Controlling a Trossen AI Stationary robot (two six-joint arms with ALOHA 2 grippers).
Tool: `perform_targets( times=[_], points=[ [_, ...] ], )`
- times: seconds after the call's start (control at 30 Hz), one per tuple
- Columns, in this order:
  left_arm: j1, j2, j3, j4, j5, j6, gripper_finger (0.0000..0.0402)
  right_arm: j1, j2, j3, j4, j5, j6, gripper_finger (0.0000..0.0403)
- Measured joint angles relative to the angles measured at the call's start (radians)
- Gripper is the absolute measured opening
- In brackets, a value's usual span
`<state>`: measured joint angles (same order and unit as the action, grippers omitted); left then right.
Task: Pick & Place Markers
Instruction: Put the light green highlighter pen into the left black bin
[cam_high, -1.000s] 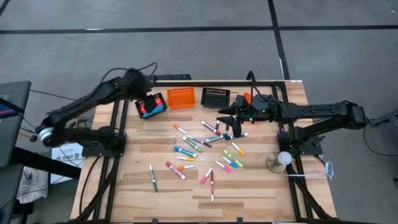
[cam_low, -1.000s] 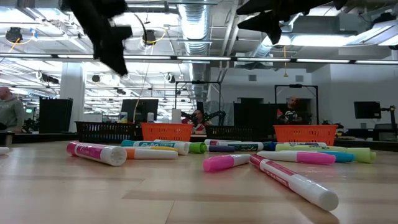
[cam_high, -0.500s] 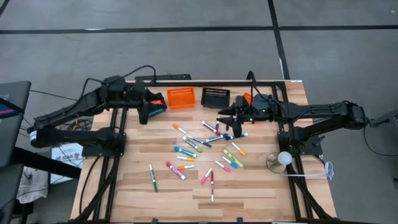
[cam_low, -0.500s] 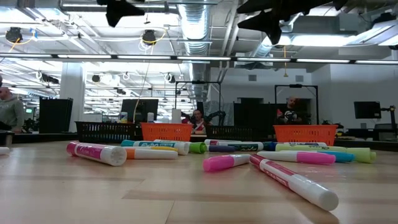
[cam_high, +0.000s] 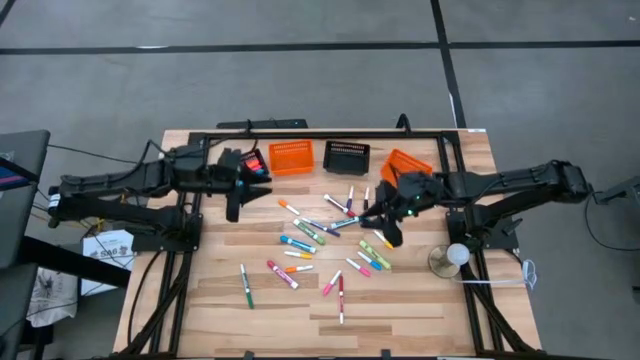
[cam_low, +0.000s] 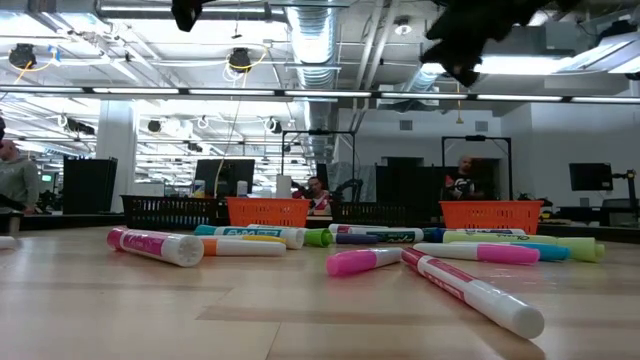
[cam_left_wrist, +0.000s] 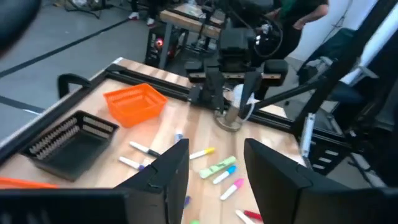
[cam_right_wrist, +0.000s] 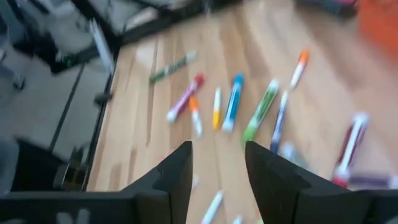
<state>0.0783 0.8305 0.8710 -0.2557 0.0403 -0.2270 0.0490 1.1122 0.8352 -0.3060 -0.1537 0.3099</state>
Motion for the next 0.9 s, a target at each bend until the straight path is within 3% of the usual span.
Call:
perform_targets(
  times=[0.23,0.57,0.9],
  points=[
    [-0.053,-0.115,-0.111,0.088,-0.056,-0.052,0.0145,0.089,0.000,0.000,-0.220,0.002,0.134,0.0121],
    [-0.060,-0.312,-0.225,0.101,-0.056,-0.077,0.0145,0.135,0.026,0.000,-0.266,0.006,0.248,0.0158],
    [-0.060,-0.439,-0.325,0.102,-0.056,-0.091,0.0145,0.153,0.267,0.042,-0.290,-0.080,0.284,0.0186]
  ],
)
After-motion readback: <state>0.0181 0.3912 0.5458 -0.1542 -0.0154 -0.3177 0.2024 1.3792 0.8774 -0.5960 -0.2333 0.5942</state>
